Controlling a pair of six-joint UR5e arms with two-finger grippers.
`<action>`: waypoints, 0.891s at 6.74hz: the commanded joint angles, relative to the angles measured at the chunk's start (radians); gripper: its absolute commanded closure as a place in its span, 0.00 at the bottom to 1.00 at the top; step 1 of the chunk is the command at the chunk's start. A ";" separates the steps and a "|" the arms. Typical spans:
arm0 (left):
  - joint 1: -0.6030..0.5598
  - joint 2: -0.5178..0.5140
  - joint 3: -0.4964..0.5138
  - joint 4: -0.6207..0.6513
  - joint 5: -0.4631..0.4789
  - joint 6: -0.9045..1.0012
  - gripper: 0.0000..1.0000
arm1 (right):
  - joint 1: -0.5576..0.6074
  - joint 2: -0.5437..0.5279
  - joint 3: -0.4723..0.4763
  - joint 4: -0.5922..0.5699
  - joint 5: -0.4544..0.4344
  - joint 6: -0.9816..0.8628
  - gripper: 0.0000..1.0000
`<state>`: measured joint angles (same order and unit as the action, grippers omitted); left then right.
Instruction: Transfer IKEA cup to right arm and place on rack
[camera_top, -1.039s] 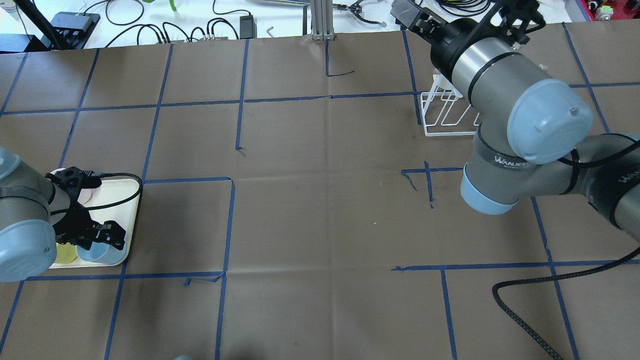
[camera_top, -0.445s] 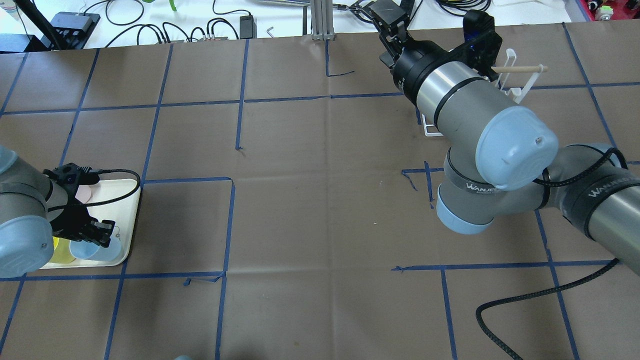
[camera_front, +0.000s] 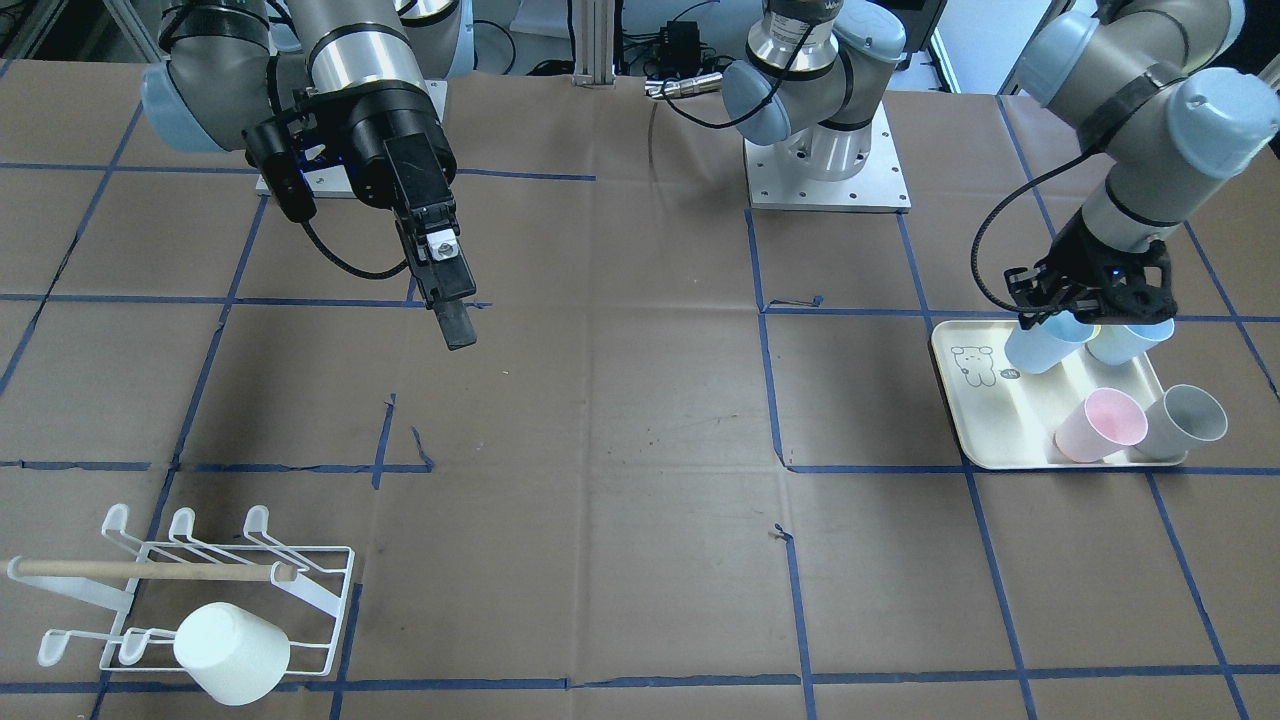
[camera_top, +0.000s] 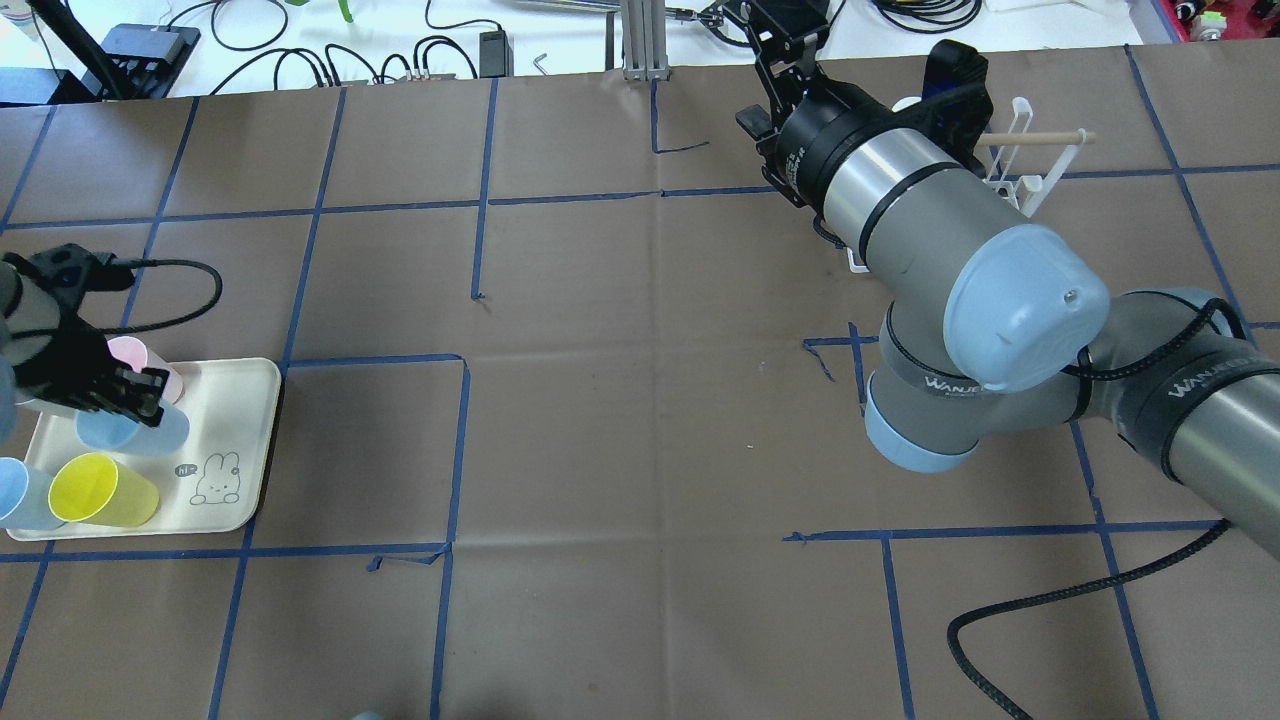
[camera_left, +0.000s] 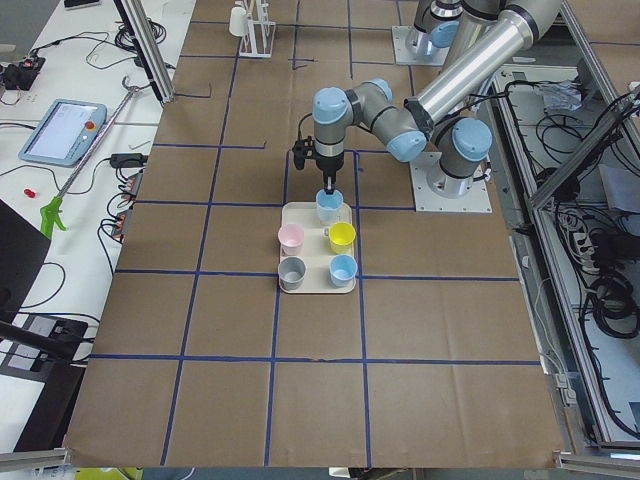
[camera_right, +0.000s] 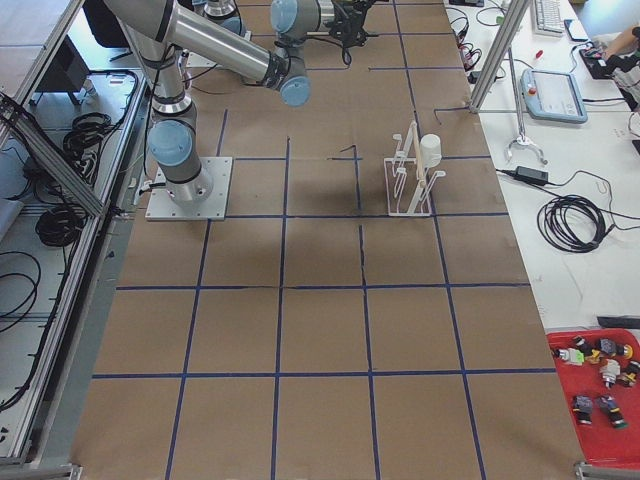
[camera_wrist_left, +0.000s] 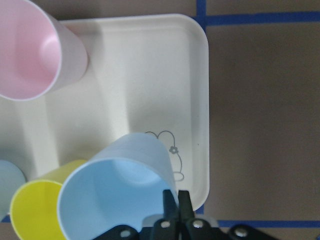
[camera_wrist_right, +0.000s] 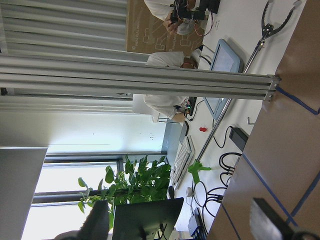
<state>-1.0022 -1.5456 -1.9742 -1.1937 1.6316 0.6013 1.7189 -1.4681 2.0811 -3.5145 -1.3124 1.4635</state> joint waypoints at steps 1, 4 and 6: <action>-0.057 -0.074 0.371 -0.298 -0.092 0.005 1.00 | -0.001 -0.001 -0.001 -0.001 -0.002 0.011 0.00; -0.274 -0.166 0.586 -0.319 -0.399 0.000 1.00 | 0.001 0.003 -0.001 0.017 -0.016 -0.002 0.00; -0.289 -0.147 0.524 -0.211 -0.733 0.026 1.00 | 0.001 0.003 -0.003 0.026 -0.018 -0.002 0.00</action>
<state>-1.2769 -1.7020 -1.4136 -1.4639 1.0799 0.6108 1.7190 -1.4649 2.0796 -3.4944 -1.3293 1.4620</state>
